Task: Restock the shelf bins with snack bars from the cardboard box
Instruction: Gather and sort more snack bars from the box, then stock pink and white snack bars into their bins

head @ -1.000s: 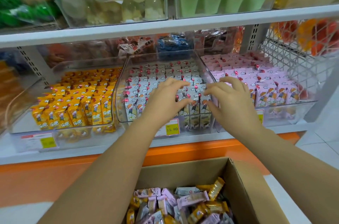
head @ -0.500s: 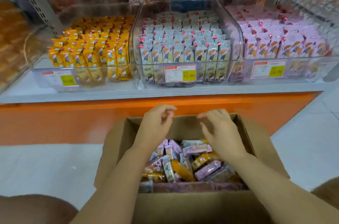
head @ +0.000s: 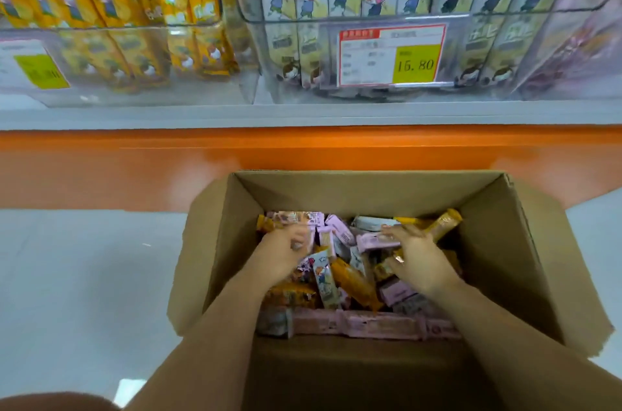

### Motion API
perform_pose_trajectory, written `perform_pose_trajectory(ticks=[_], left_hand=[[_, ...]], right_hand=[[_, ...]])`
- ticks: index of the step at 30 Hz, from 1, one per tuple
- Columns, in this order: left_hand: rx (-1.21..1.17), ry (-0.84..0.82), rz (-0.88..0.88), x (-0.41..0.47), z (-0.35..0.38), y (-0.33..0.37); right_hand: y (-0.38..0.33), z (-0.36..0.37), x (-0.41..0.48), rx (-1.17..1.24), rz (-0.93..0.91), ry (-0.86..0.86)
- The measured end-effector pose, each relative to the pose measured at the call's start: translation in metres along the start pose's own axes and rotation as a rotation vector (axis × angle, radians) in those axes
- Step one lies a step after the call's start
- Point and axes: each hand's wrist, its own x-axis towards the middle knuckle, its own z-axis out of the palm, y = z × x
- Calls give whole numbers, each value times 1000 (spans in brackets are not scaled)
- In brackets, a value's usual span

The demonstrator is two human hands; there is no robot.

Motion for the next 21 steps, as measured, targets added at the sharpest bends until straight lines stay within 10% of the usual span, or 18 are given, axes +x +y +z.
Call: perform_pose_trajectory(ticks=[21], left_hand=[[-47,79,-72,5,-9,-9]], right_hand=[[-5,-7,15,-240,-7,-123]])
